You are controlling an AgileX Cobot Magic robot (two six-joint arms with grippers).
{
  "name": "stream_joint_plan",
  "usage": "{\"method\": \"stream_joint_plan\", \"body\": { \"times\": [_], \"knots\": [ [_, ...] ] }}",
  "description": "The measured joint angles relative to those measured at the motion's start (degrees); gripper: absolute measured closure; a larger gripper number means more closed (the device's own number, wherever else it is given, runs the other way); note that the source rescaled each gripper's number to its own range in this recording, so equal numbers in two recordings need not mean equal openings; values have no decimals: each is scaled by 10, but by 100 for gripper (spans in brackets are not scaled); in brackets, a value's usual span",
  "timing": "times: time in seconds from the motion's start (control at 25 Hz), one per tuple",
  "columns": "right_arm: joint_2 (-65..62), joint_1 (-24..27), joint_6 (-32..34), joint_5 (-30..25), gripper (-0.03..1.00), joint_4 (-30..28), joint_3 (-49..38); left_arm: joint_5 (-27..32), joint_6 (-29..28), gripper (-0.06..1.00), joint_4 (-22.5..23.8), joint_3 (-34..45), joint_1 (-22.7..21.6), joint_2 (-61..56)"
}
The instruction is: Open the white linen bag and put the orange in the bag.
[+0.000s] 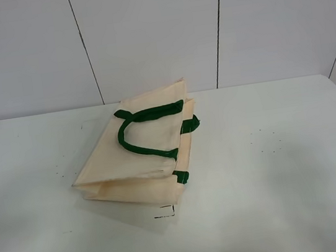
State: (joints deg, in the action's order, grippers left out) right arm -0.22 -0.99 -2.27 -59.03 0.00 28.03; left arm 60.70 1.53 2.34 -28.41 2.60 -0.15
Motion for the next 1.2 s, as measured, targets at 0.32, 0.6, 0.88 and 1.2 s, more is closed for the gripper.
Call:
{"method": "stream_joint_plan", "body": {
  "times": [0.32,0.6,0.88,1.2],
  "knots": [
    [0,0,0,0,-3,0,0,0,1,7,-2,0,0,0],
    [0,0,0,0,-3,0,0,0,1,7,-3,0,0,0],
    [0,0,0,0,-3,0,0,0,1,7,-6,0,0,0],
    [0,0,0,0,-3,0,0,0,1,7,-7,0,0,0]
  ]
}}
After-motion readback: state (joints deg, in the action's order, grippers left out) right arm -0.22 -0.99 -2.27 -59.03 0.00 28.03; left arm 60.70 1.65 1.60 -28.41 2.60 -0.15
